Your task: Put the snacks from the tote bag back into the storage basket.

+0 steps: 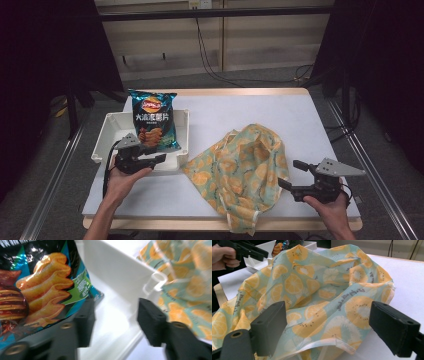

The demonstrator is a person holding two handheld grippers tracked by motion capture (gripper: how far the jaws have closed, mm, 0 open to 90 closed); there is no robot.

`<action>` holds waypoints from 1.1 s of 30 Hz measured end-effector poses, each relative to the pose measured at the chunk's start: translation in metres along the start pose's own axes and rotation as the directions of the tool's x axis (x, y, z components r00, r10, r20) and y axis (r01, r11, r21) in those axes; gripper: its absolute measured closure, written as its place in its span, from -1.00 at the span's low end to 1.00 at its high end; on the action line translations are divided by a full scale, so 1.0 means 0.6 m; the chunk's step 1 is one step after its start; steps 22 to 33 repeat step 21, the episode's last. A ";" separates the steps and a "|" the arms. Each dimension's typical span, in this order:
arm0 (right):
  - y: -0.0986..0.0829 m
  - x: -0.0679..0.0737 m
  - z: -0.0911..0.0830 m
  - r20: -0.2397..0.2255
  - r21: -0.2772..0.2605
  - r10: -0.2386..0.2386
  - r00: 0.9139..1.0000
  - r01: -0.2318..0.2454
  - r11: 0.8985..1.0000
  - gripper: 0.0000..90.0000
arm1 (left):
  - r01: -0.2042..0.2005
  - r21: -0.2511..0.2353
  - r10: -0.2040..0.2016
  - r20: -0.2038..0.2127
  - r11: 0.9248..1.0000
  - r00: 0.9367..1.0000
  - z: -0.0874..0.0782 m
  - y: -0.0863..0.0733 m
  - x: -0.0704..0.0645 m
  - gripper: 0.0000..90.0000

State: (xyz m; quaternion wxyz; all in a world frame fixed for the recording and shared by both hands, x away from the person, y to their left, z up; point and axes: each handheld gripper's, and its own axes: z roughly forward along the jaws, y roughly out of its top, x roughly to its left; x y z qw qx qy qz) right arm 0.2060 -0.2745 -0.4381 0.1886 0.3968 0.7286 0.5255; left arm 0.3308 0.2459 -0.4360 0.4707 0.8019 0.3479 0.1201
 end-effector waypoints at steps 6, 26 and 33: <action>-0.003 -0.002 -0.002 0.003 0.005 0.006 1.000 -0.006 1.000 -0.68 | 0.017 -0.082 -0.020 -0.036 0.996 0.999 -0.023 -0.020 -0.031 -0.57; -0.010 -0.011 -0.020 0.040 -0.004 0.017 0.999 -0.016 1.000 -0.71 | 0.007 -0.122 -0.019 -0.096 0.993 0.995 -0.062 -0.084 -0.097 -0.79; -0.010 -0.011 -0.020 0.040 -0.004 0.017 0.999 -0.016 1.000 -0.71 | 0.007 -0.122 -0.019 -0.096 0.993 0.995 -0.062 -0.084 -0.097 -0.79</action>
